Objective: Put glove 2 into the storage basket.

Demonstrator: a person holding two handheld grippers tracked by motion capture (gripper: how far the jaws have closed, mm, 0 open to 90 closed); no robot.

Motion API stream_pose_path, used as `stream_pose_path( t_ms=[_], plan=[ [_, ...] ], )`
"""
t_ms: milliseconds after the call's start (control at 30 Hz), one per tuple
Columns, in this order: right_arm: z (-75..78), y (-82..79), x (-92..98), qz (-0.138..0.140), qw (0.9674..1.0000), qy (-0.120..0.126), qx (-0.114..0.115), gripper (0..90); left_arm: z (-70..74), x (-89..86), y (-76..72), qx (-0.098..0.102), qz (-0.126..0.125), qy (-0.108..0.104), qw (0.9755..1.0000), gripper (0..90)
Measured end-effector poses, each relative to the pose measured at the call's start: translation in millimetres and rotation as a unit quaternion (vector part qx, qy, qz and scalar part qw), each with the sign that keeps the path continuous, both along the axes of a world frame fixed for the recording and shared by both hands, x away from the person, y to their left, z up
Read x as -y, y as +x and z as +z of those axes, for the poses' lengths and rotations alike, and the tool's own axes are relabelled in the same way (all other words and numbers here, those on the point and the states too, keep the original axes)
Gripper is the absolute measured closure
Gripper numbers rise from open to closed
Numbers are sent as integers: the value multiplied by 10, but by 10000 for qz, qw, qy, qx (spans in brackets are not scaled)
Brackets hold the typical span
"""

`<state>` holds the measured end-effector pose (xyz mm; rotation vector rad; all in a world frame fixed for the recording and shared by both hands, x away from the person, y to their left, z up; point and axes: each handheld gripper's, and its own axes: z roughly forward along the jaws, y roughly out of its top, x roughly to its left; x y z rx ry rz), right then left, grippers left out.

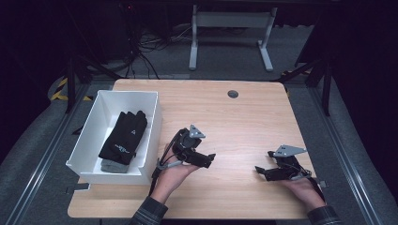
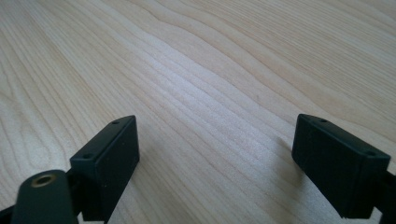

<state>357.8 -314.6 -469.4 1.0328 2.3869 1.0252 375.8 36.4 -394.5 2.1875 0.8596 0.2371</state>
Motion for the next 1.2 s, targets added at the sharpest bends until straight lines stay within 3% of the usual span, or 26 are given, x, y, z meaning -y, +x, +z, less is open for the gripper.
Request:
stream_pose_path(
  t_ms=[733,1200],
  plan=[
    [0,0,1,2,10000,0,0,154,-447,202,-87,-5,-289,172,9994,66],
    [0,-3,6,22,10000,1,3,154,-677,318,-120,4,-406,494,9980,63]
  ],
)
